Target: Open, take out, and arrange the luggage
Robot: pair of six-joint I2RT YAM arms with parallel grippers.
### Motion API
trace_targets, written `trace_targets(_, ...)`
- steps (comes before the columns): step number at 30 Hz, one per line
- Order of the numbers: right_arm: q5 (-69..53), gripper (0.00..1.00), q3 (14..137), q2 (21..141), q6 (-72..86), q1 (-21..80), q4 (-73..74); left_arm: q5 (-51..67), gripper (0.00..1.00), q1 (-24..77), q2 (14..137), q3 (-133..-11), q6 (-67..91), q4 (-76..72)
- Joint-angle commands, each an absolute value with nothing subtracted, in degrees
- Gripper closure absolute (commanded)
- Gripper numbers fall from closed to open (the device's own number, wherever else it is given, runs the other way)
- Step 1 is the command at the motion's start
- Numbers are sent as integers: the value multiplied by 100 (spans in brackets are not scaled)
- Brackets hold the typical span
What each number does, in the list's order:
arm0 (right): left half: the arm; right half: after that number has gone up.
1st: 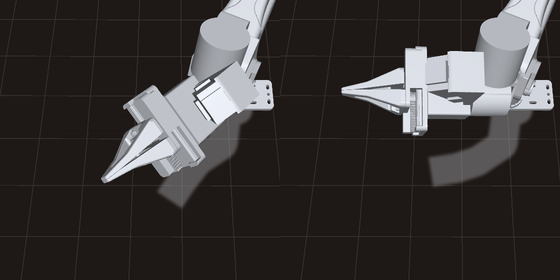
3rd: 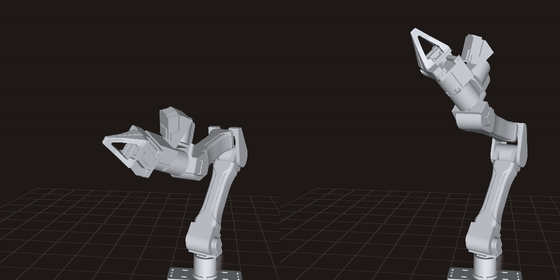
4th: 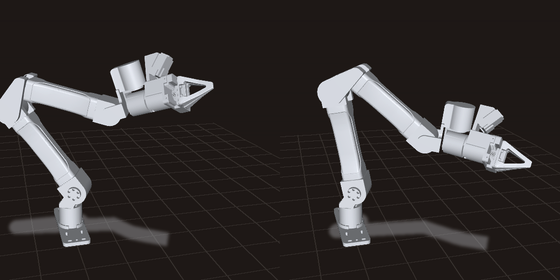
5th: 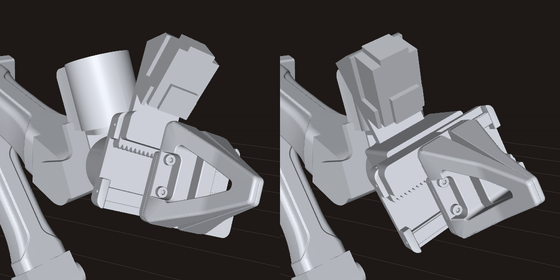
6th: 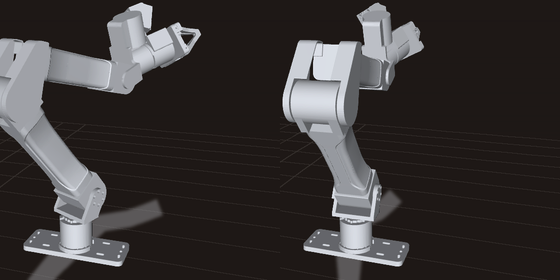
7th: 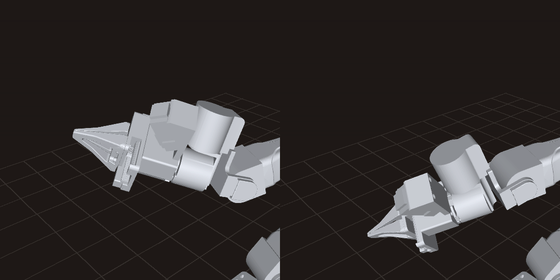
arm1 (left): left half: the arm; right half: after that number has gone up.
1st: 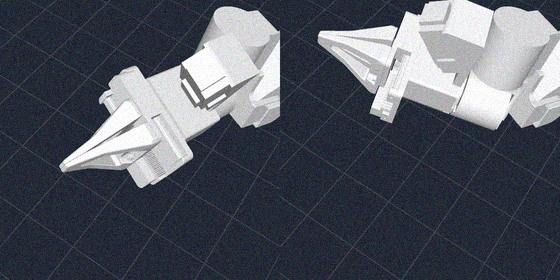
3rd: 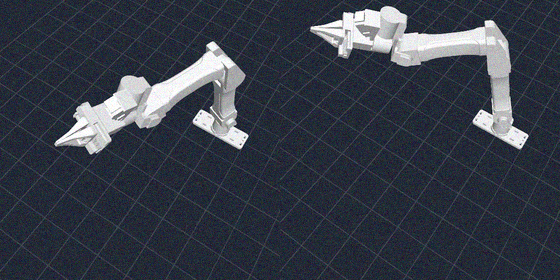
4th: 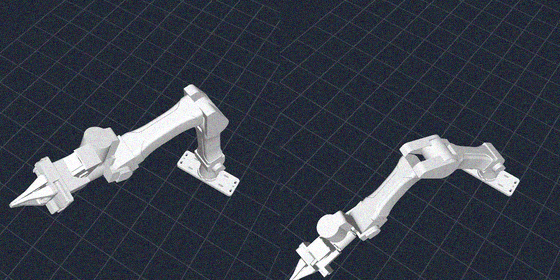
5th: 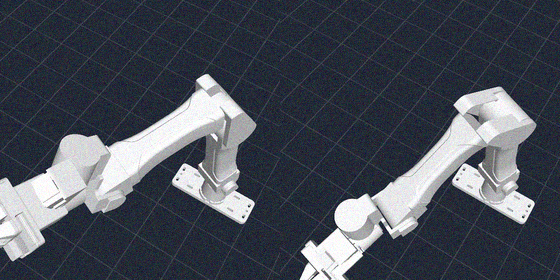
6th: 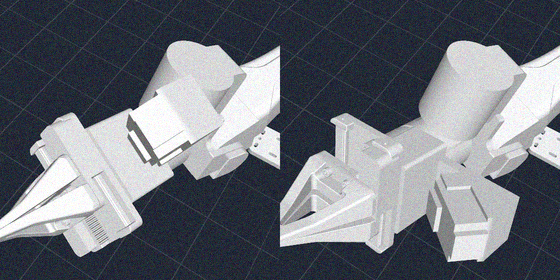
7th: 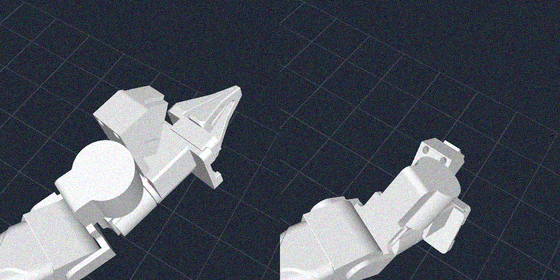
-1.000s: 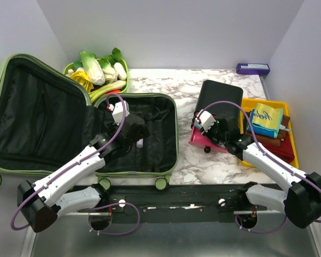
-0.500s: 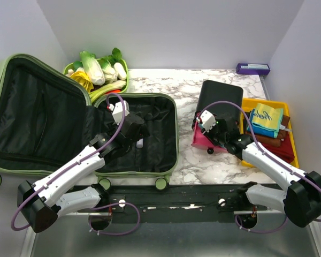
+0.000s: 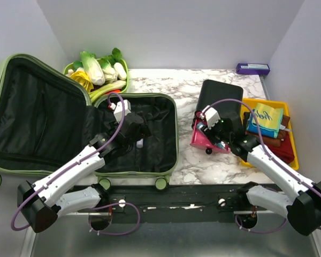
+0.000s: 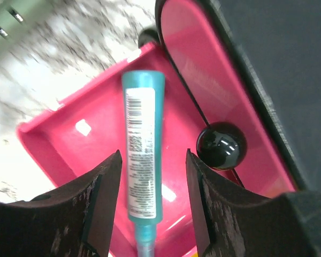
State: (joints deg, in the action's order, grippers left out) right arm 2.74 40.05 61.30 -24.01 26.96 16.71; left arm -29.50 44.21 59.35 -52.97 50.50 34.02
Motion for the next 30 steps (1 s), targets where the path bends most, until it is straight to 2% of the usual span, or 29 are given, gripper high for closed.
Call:
trace_targets(1, -333, 40, 4368, 5757, -1707, 2672, 1546, -2654, 1, 4377, 5924, -5388, 4922, 3085)
trace_targets(4, -545, 39, 4465, 5547, -1302, 2812, 1898, -2593, 1, 4377, 5985, -5414, 4922, 3050)
trace_targets(8, 269, 39, 4544, 5344, -784, 3268, 2460, -2663, 1, 4377, 6020, -5397, 4904, 3050)
trace_targets(14, 2000, 40, 4536, 5502, 1578, 4655, 3295, -2751, 1, 4377, 6056, -5353, 4948, 3085)
trace_targets(18, 2574, 43, 4228, 5511, 3449, 5264, 3664, -2830, 1, 4377, 6029, -5326, 5018, 3129)
trace_targets(20, 2967, 44, 4140, 5537, 3812, 5527, 3822, -2821, 1, 4377, 6003, -5317, 5036, 3138)
trace_targets(23, 3435, 46, 4131, 5607, 4183, 5660, 4148, -2804, 1, 4377, 6003, -5309, 5062, 3120)
trace_targets(30, 3656, 47, 3964, 5984, 4834, 5660, 4299, -2769, 1, 4377, 6021, -5344, 5054, 3103)
